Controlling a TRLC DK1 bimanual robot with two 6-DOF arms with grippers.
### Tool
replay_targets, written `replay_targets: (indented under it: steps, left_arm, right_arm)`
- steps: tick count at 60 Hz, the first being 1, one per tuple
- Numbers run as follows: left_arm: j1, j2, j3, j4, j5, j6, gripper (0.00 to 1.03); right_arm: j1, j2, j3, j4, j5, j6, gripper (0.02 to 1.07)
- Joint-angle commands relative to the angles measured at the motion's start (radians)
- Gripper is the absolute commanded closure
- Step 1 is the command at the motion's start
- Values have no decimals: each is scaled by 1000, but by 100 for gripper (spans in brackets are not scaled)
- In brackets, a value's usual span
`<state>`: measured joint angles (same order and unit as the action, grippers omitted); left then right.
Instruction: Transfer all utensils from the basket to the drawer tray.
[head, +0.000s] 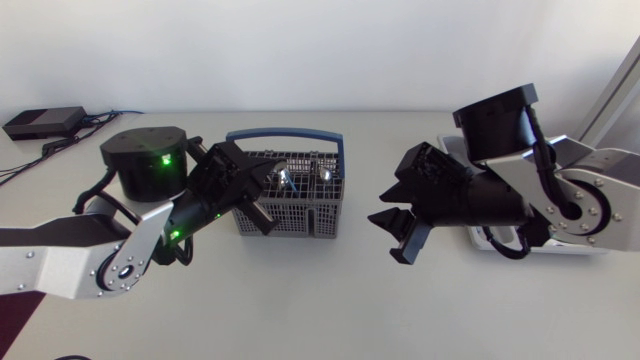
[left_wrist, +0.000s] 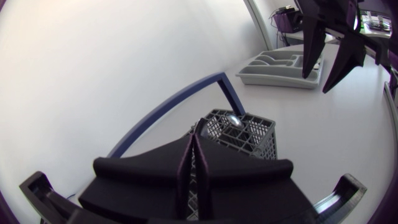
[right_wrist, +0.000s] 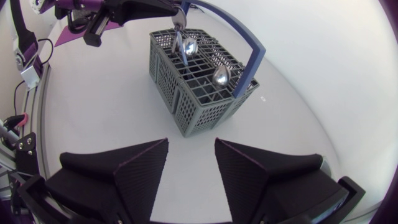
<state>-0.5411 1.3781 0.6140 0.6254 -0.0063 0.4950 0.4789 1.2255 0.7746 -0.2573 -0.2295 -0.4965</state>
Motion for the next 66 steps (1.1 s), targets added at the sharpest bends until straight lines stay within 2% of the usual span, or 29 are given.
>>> replay_targets:
  steps: [1,15,23,34,50,66]
  left_arm:
    - [-19,-54,-31,33,-15,10,100]
    - [-45,-146,-36,45,-50,1,100]
    - [-46,-206,-19,42,-64,-55,100]
    - [-83,-261,46,-96,-75,-139,100]
    - [-143,-258,188,-322,-73,-346,100]
    - [-192,-194,283,-421,-49,-458,100]
  right_arm:
    - [13,15,0,9,15,30,50]
    - [26,5,-1,10,19,38,50]
    - [26,-18,0,10,21,47,50]
    - [26,-73,12,20,21,99,50]
    - [49,-147,46,23,21,202,50]
    - [98,-135,97,27,13,251,50]
